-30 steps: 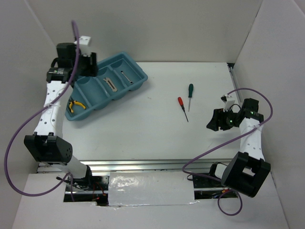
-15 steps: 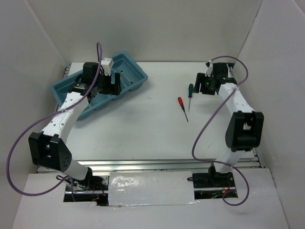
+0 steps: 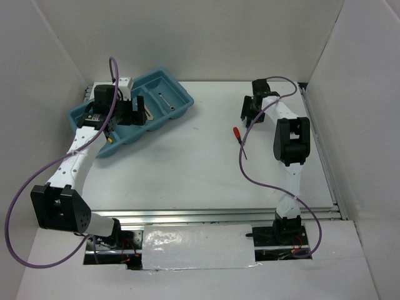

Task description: Sort the tools into containers

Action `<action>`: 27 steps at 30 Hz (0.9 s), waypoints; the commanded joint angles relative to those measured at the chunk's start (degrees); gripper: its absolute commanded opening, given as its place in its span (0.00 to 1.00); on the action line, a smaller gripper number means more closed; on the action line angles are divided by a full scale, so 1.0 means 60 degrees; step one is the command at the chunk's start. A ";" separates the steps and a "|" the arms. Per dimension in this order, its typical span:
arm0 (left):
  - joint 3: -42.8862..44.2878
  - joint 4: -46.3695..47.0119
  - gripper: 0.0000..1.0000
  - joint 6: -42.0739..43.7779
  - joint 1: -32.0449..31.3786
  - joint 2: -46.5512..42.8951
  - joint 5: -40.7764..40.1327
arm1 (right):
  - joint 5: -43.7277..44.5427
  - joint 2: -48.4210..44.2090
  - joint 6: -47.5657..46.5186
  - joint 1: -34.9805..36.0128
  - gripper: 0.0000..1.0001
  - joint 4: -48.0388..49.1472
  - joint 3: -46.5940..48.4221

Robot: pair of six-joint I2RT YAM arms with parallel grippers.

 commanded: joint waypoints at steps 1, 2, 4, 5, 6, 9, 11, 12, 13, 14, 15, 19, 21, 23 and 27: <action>-0.0085 0.0196 0.99 -0.0221 0.0107 -0.0220 0.0174 | 0.0751 0.0115 0.0184 -0.0203 0.64 -0.0620 0.1400; -0.0071 0.0167 0.99 -0.0236 0.0107 -0.0191 0.0145 | 0.0854 0.0319 0.0169 -0.0159 0.64 -0.0882 0.1562; -0.0070 0.0195 0.99 -0.0280 0.0165 -0.0147 0.0217 | 0.1002 0.0394 0.0038 -0.0173 0.63 -0.0987 0.1739; -0.0070 0.0196 0.99 -0.0280 0.0195 -0.0118 0.0218 | 0.1031 0.0453 0.0008 -0.0173 0.61 -0.1031 0.1710; -0.0070 0.0210 0.99 -0.0280 0.0209 -0.0103 0.0218 | 0.1017 0.0511 -0.0036 -0.0159 0.60 -0.1089 0.1811; -0.0041 0.0196 0.99 -0.0295 0.0297 0.0014 0.0233 | 0.1031 0.0819 -0.0124 -0.0115 0.57 -0.1513 0.2192; 0.0032 0.0137 0.99 -0.0294 0.0370 0.0102 0.0335 | 0.0987 0.1053 -0.0211 -0.0071 0.57 -0.1778 0.2455; 0.0076 0.0122 0.99 -0.0280 0.0356 0.0131 0.0335 | 0.0973 0.1112 -0.0270 -0.0071 0.57 -0.1865 0.2529; 0.0076 0.0122 0.99 -0.0280 0.0371 0.0161 0.0350 | 0.0929 0.1214 -0.0300 -0.0056 0.57 -0.1997 0.2588; 0.0105 0.0122 0.99 -0.0280 0.0414 0.0175 0.0408 | 0.0885 0.1259 -0.0314 -0.0042 0.58 -0.2056 0.2690; 0.0105 0.0108 0.99 -0.0265 0.0429 0.0190 0.0380 | 0.0885 0.1361 -0.0358 -0.0042 0.58 -0.2158 0.2749; 0.0149 0.0064 0.99 -0.0236 0.0488 0.0234 0.0409 | 0.0753 0.1683 -0.0475 -0.0056 0.58 -0.2613 0.3232; 0.0135 0.0035 0.99 -0.0236 0.0502 0.0278 0.0423 | 0.0709 0.1757 -0.0505 -0.0115 0.58 -0.2701 0.3248; 0.0149 0.0020 0.99 -0.0251 0.0532 0.0322 0.0467 | 0.0680 0.1699 -0.0549 -0.0144 0.50 -0.2701 0.3175; 0.0193 0.0049 0.99 -0.0324 0.0546 0.0337 0.0599 | 0.0212 0.1538 -0.0505 -0.0392 0.09 -0.2687 0.2926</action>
